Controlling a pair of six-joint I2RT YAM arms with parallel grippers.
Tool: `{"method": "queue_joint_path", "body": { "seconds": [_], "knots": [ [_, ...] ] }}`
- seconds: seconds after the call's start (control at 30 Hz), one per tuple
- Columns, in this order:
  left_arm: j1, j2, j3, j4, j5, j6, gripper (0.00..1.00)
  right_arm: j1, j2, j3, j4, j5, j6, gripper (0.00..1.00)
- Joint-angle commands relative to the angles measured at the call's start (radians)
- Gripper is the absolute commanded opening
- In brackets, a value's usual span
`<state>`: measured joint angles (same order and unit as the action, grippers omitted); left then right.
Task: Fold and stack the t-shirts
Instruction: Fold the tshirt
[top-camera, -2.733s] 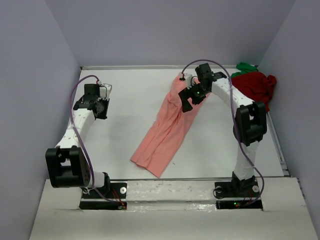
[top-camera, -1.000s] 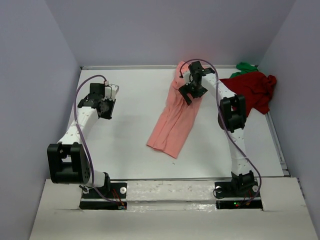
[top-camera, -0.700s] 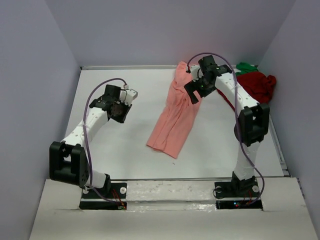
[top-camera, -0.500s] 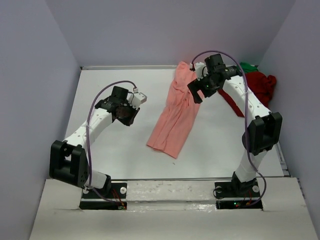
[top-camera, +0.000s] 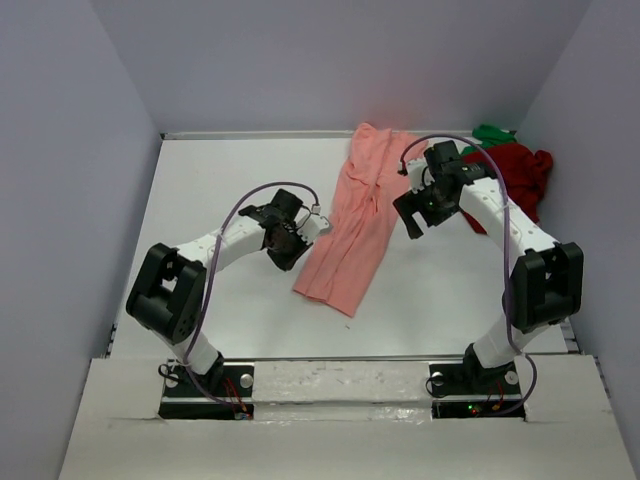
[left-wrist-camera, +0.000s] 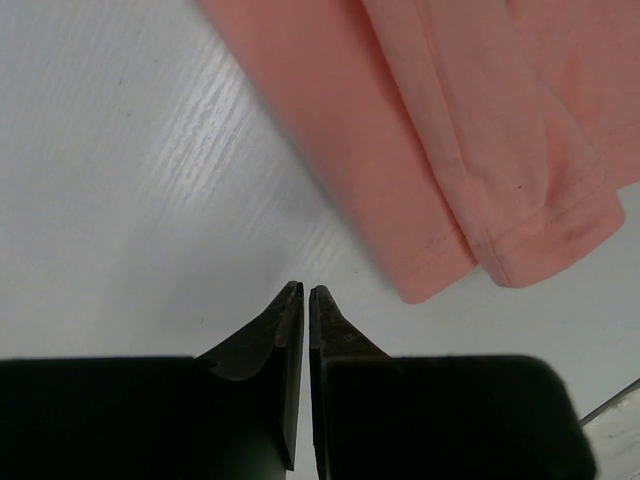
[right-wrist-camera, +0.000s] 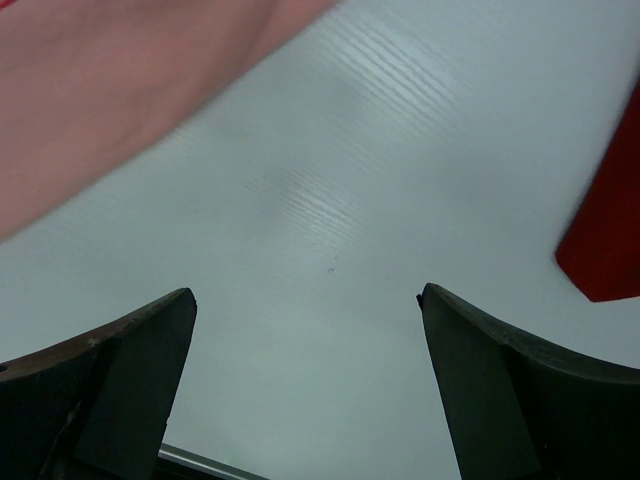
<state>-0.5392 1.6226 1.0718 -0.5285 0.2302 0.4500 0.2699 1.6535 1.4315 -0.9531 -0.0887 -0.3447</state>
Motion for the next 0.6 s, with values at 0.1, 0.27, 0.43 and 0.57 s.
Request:
{"method": "queue_joint_path", "body": {
  "seconds": [0.1,0.27,0.43,0.57],
  "knots": [
    [-0.051,-0.006,-0.027,0.013,0.084,0.009,0.17,-0.075,-0.049,-0.031,0.077,-0.003,0.001,1.00],
    [-0.071,-0.020,-0.035,-0.008,0.135,0.021,0.17,-0.075,-0.032,-0.026,0.079,0.001,0.004,1.00],
    [-0.074,-0.033,-0.009,-0.076,0.279,0.065,0.18,-0.075,-0.026,-0.020,0.079,0.000,0.006,1.00],
    [-0.088,-0.027,-0.001,-0.090,0.300,0.073,0.18,-0.075,-0.024,-0.023,0.079,0.001,0.004,1.00]
  ]
}}
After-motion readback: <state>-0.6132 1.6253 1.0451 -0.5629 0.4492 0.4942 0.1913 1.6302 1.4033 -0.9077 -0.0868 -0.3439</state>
